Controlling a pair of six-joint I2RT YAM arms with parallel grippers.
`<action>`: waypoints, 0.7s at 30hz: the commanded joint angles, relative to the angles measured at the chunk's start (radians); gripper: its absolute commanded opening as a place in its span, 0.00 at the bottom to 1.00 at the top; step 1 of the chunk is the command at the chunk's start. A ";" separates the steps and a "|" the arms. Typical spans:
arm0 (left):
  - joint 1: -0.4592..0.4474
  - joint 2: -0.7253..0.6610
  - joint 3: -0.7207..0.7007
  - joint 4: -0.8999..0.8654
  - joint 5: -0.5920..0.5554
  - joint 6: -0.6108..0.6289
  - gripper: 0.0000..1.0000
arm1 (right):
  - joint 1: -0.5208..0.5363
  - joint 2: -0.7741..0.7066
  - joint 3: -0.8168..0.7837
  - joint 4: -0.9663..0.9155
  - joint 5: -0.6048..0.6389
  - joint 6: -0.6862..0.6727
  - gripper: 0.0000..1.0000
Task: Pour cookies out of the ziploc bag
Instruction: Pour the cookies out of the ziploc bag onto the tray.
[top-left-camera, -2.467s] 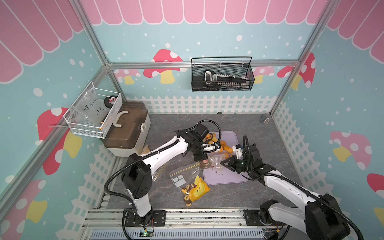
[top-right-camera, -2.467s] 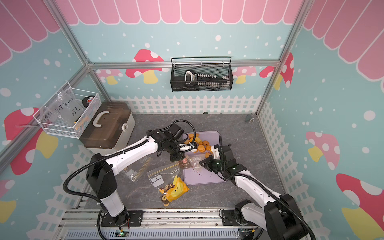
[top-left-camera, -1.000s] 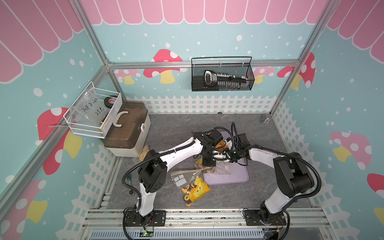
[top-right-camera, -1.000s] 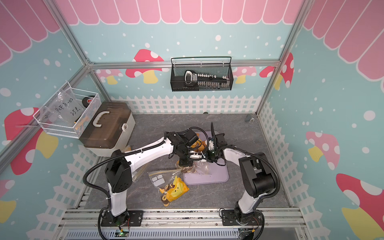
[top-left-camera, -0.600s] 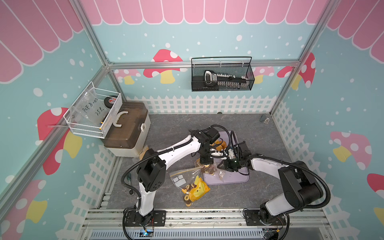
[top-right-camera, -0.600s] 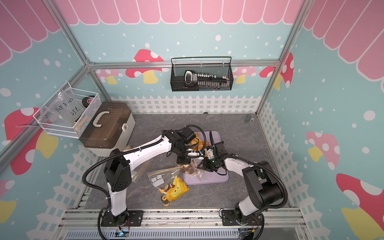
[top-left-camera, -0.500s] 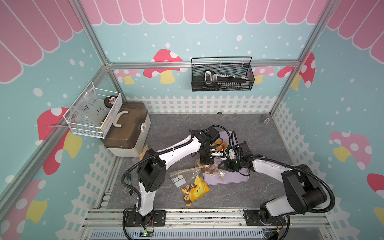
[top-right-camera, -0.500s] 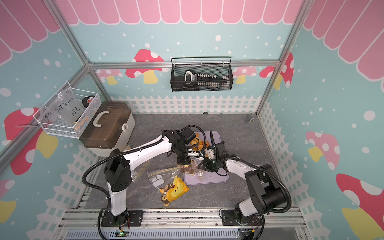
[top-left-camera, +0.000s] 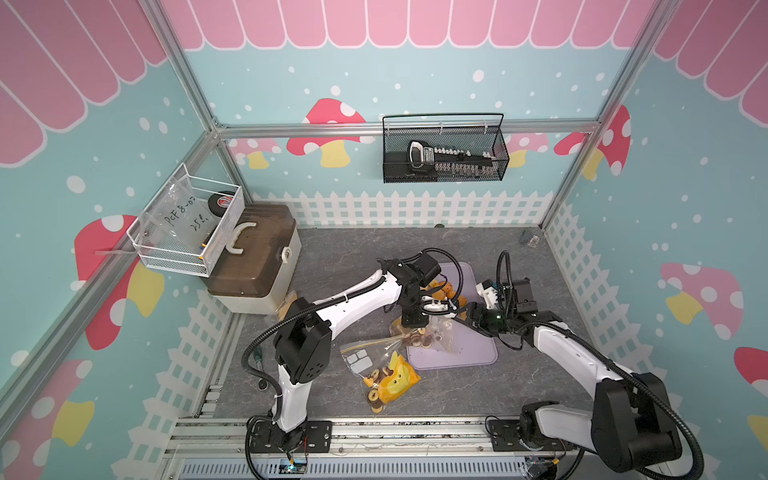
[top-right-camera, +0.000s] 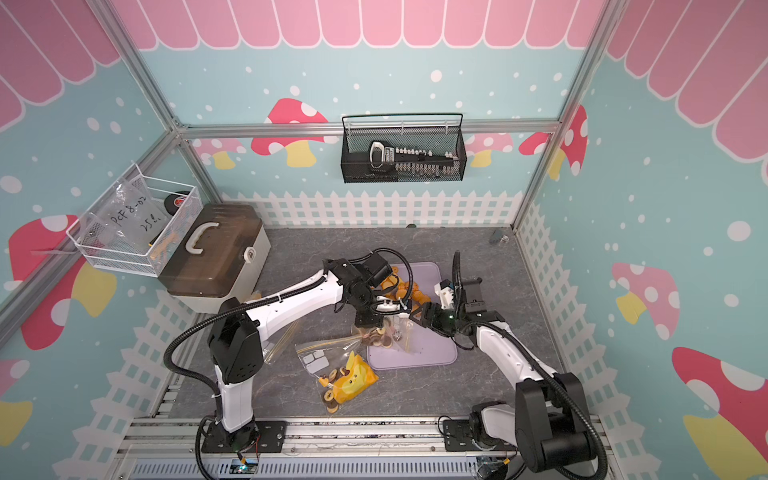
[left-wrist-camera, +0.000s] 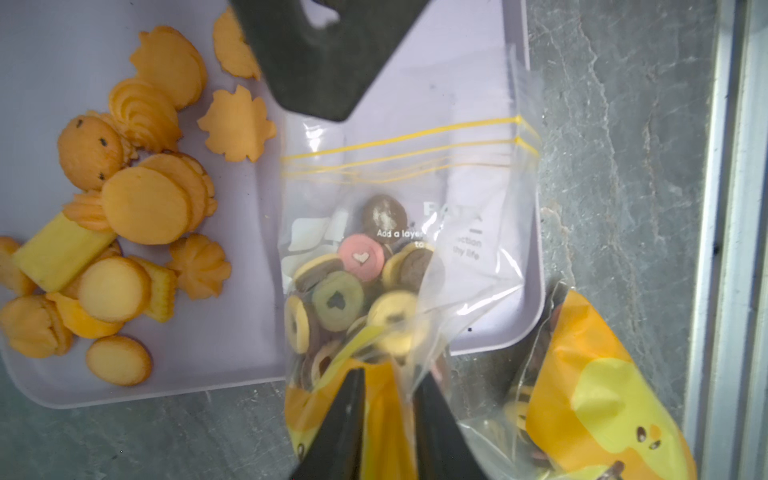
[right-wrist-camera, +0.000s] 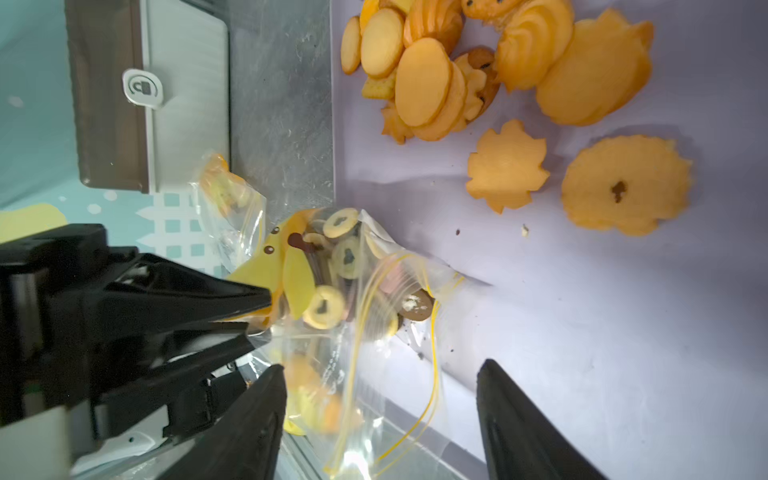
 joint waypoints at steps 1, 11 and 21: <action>0.009 -0.038 -0.029 0.034 0.016 0.016 0.38 | -0.002 -0.056 0.050 -0.093 -0.016 -0.039 0.77; 0.061 -0.200 -0.148 0.246 0.002 -0.098 0.99 | -0.001 -0.164 0.112 -0.249 0.021 -0.135 0.91; 0.231 -0.479 -0.436 0.567 -0.081 -0.539 0.99 | 0.305 -0.031 0.332 -0.397 0.278 -0.298 0.94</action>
